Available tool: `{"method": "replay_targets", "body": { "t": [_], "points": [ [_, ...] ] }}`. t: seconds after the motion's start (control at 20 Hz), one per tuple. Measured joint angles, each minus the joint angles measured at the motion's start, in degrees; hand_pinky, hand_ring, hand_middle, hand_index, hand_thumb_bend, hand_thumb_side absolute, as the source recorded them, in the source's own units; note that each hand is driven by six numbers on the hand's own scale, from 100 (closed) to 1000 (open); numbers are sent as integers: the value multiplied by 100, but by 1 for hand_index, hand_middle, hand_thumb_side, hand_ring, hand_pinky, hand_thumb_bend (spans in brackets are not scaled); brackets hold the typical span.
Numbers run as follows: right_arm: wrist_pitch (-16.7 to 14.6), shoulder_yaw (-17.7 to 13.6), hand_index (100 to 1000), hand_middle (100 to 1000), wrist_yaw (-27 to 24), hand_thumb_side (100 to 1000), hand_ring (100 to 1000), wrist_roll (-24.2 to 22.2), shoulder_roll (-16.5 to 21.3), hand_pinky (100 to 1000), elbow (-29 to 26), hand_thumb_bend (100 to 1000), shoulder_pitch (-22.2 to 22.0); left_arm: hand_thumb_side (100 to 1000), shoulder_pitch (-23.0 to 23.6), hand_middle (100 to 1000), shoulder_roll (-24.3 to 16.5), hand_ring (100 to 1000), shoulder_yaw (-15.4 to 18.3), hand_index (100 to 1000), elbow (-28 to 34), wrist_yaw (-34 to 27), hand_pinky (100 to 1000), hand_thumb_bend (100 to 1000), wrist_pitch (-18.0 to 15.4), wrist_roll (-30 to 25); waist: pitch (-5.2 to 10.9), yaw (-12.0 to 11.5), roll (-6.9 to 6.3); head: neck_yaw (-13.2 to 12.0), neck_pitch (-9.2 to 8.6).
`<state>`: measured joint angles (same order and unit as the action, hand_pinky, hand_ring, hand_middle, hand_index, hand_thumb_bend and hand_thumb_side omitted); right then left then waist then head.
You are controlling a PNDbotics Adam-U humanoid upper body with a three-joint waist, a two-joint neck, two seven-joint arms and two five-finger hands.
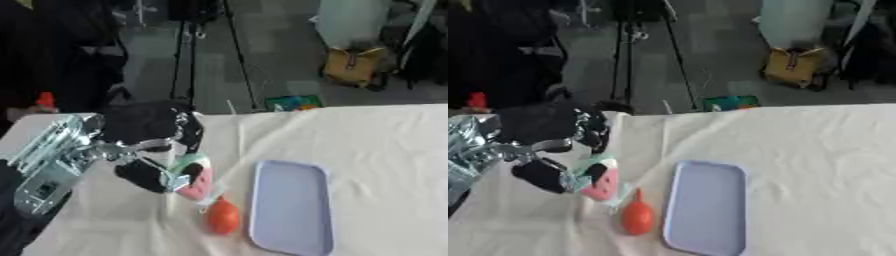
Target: Pick up objects on the table and place them in the box.
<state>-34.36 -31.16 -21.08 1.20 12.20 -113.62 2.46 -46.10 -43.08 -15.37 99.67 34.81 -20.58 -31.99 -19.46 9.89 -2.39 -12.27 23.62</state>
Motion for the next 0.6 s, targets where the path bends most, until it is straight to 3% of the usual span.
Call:
{"method": "replay_targets", "body": {
  "t": [0.6],
  "points": [
    [89,69,836,763,-34,832,845,-102,29,830,0,100,11,619,-1084,495,941,652,-35,463,-917,-330,831,100,92,-361,13,240,-123,-164,0]
  ]
}}
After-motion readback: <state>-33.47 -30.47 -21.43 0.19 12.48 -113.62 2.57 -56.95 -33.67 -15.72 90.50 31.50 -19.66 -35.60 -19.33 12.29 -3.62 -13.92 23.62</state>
